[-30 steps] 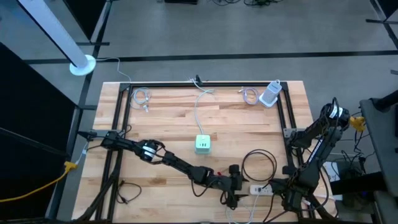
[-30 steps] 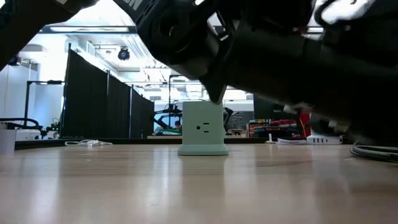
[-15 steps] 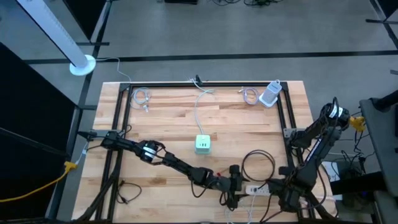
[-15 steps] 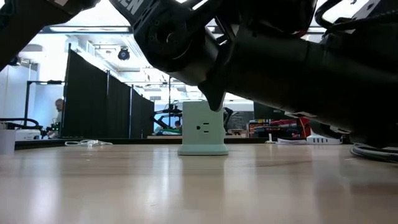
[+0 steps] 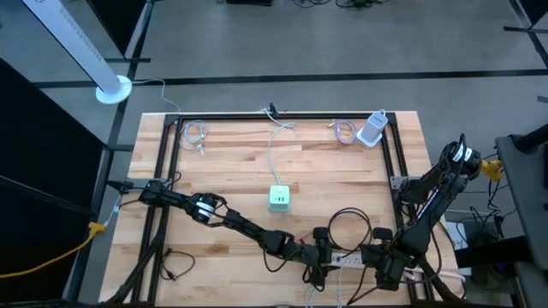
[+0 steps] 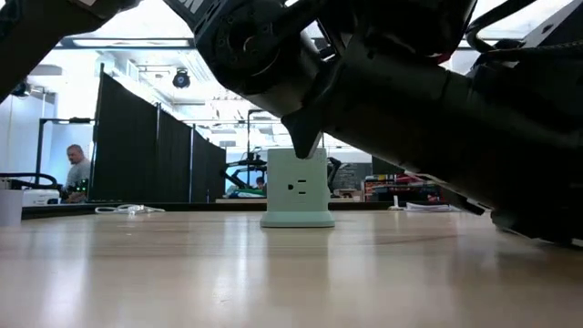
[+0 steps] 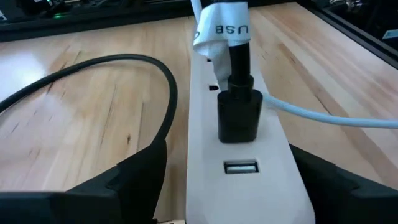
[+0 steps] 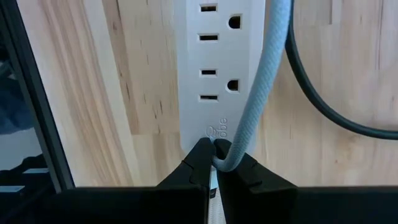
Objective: Insert USB
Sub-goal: Insert the green charger cable into the pink outlet extension
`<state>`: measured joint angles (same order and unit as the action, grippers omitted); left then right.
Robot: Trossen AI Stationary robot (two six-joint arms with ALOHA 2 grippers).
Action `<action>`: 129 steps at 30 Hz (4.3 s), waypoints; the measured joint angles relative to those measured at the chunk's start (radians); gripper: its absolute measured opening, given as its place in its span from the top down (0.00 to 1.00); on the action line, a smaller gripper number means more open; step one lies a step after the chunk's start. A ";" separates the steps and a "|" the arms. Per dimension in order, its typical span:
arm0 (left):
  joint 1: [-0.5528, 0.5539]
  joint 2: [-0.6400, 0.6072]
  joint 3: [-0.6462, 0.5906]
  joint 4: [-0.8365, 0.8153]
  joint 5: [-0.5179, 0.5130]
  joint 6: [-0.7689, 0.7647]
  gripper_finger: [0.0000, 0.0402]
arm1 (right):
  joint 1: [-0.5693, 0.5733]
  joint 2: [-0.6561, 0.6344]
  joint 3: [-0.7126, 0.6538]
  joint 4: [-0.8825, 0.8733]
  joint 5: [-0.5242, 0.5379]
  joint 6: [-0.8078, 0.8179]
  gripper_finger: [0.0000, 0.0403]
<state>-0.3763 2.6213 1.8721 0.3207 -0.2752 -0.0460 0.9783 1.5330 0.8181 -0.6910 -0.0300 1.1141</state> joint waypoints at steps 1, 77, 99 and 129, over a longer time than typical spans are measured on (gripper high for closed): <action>0.000 -0.004 0.000 -0.015 -0.001 0.000 0.32 | 0.000 0.000 0.000 0.000 -0.001 0.000 1.00; -0.009 -0.023 -0.088 0.083 -0.083 -0.148 0.52 | 0.007 0.164 0.174 0.079 0.842 0.185 1.00; -0.007 -0.023 -0.089 0.082 -0.092 -0.145 0.52 | -0.010 0.191 0.176 0.073 0.760 0.214 1.00; -0.009 -0.023 -0.089 0.080 -0.084 -0.147 0.52 | -0.023 0.145 0.187 0.057 0.694 0.211 1.00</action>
<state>-0.3855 2.5984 1.7832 0.4004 -0.3589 -0.1932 0.9548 1.6775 1.0054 -0.6344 0.6644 1.3251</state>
